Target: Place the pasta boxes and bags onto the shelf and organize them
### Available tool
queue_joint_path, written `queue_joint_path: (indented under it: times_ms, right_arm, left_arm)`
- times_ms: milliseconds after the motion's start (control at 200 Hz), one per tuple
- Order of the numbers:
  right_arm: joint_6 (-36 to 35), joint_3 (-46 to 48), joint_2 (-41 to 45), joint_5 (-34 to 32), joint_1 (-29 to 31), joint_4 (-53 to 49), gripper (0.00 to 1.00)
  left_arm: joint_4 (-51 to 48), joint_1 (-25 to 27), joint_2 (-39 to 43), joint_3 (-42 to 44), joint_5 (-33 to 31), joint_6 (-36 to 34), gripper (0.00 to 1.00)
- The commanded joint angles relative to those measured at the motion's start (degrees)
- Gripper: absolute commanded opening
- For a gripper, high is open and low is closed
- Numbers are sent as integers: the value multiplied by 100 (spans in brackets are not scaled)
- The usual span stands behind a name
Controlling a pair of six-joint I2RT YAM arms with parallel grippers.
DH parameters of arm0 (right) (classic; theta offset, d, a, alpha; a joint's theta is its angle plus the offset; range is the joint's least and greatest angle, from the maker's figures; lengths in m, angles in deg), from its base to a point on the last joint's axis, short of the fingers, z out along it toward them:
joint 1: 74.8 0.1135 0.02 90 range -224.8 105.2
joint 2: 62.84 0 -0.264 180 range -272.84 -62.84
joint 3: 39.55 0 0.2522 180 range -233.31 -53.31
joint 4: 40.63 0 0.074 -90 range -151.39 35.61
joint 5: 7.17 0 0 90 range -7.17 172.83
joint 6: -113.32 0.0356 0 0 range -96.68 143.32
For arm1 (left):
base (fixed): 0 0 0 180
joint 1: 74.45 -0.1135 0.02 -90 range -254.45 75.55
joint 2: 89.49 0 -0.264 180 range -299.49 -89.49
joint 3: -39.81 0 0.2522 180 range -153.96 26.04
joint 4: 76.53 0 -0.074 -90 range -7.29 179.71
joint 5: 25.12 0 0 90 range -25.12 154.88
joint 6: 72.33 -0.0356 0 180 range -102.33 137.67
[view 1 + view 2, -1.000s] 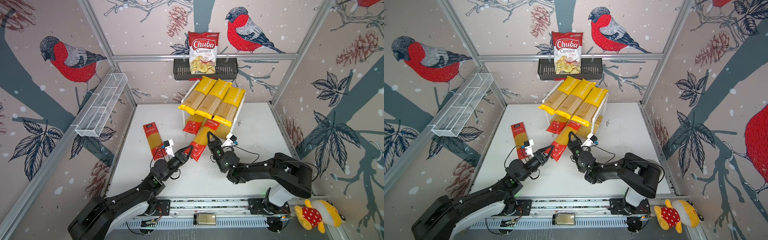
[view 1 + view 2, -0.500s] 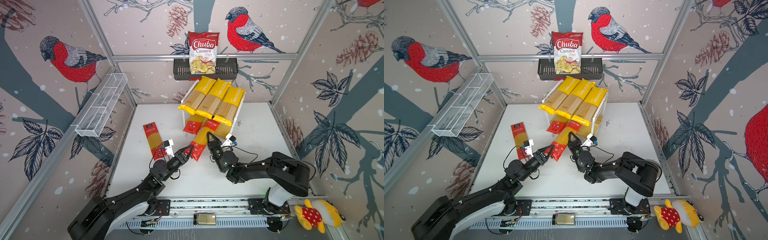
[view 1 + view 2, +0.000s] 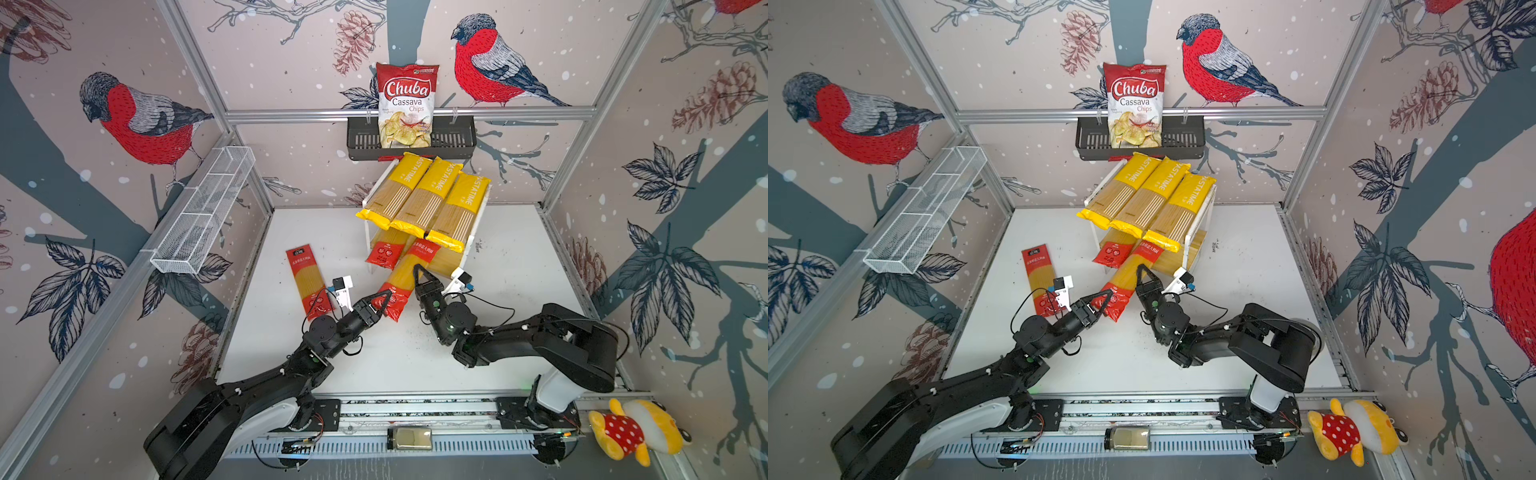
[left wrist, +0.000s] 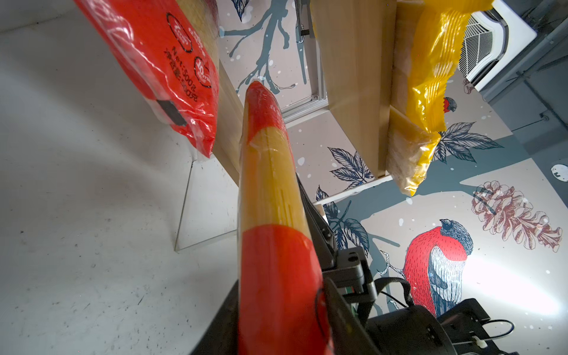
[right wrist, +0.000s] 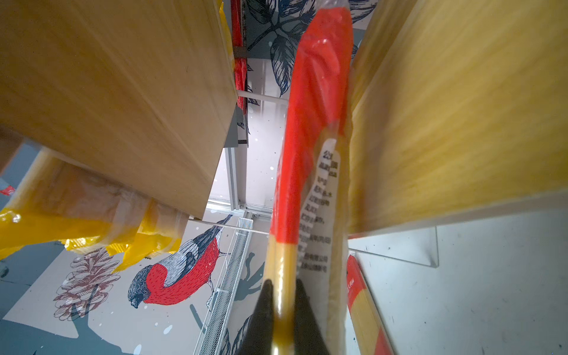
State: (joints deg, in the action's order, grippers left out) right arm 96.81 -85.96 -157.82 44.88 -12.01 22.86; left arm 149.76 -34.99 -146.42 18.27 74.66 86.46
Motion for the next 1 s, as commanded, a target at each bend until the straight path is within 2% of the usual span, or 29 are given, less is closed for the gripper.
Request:
queue_joint_path:
  times_ms: [0, 360, 550, 805, 910, 991]
  right_arm:
    - [-16, -14, 9, 341, -41, 352, 15]
    - [167, 62, -56, 364, 5, 280, 42]
    - [275, 394, 93, 187, 227, 312, 51]
    - [237, 710, 374, 142, 297, 325, 55]
    - [124, 853, 594, 419, 305, 243, 55]
    - [-255, 982, 873, 755, 318, 154, 55]
  left_arm:
    - [890, -44, 79, -24, 254, -16, 30]
    - [618, -80, 243, 33, -123, -169, 21]
    - [235, -149, 405, -100, -204, -413, 17]
    - [103, -225, 417, -190, -193, -639, 13]
    - [-133, -308, 527, -272, -158, -713, 11]
    - [-237, -309, 593, -306, -264, -669, 10]
